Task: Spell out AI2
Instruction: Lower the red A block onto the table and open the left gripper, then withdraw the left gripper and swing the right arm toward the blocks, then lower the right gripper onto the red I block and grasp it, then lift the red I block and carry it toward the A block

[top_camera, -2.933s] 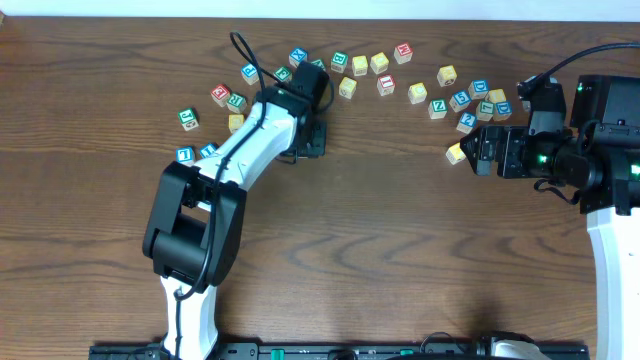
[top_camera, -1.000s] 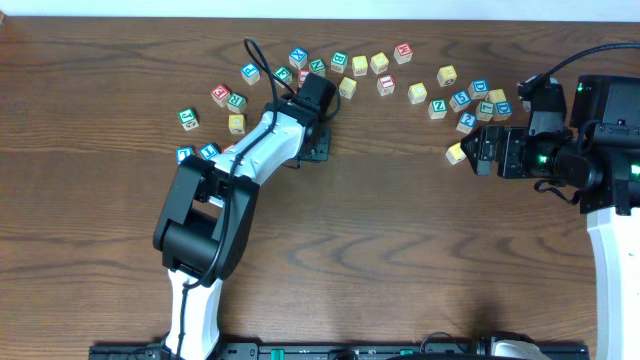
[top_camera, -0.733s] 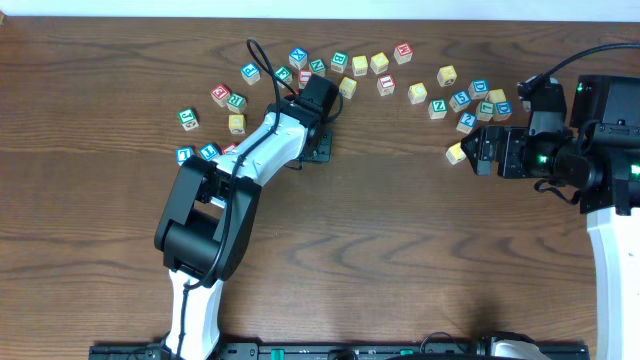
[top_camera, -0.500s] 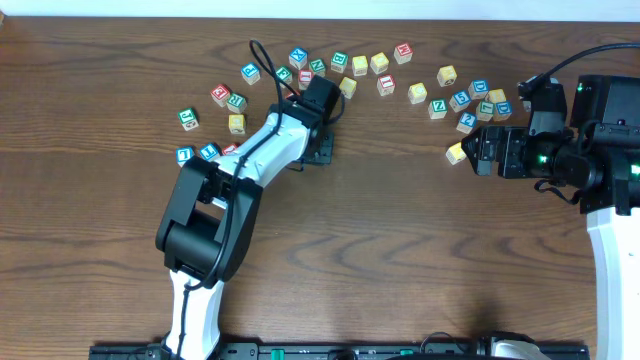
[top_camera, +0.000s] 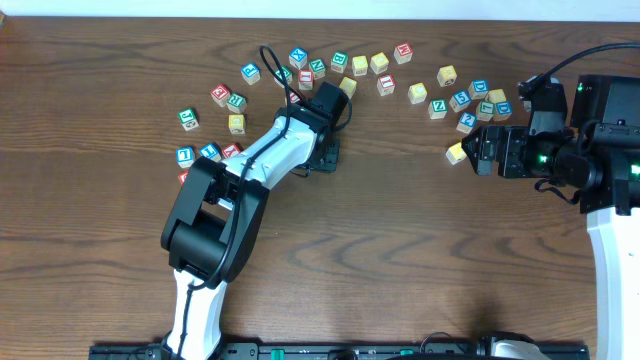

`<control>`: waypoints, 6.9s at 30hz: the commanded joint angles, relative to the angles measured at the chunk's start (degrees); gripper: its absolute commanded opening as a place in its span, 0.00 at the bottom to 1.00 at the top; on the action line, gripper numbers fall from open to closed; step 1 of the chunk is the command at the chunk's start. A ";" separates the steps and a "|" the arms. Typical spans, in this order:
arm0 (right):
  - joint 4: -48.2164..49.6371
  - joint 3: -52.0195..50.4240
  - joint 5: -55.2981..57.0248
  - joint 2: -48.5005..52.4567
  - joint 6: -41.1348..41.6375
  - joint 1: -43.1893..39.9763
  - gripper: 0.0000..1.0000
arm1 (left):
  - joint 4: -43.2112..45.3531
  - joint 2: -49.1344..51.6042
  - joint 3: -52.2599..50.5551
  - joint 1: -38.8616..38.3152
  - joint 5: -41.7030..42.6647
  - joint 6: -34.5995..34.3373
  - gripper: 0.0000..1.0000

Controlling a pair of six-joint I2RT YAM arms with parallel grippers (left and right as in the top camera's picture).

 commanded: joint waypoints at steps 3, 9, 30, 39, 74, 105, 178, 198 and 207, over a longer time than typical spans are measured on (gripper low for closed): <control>0.13 0.92 0.07 -0.09 0.15 -0.13 0.99 | -0.70 1.62 -0.76 -0.17 0.59 -2.12 0.41; 0.13 0.92 0.07 -0.09 0.15 -0.13 0.99 | -0.79 1.60 -0.76 -0.17 0.59 -3.74 0.40; 1.49 0.92 -1.68 -0.09 0.20 -0.13 0.99 | -4.55 -6.97 4.46 2.10 -1.38 2.12 0.76; 2.54 0.92 -1.57 0.04 0.90 -0.13 0.99 | -3.89 -22.10 4.63 8.50 -1.33 2.56 0.80; -0.63 57.13 18.75 59.23 12.74 20.44 0.68 | -14.97 -31.54 4.52 23.21 -1.33 2.51 0.98; 6.54 57.11 22.75 75.73 50.07 20.74 0.44 | -14.97 -31.54 4.52 23.21 -1.33 2.51 0.98; 17.20 50.97 23.02 74.16 10.25 20.70 0.31 | -14.97 -31.54 4.52 23.21 -1.33 2.54 0.98; 10.21 51.06 23.37 68.32 16.02 20.98 0.21 | -14.97 -31.54 4.52 23.21 -1.33 2.54 0.98; -3.28 49.66 23.30 68.22 26.91 22.99 0.23 | -14.97 -31.54 4.52 23.21 -1.33 2.54 0.98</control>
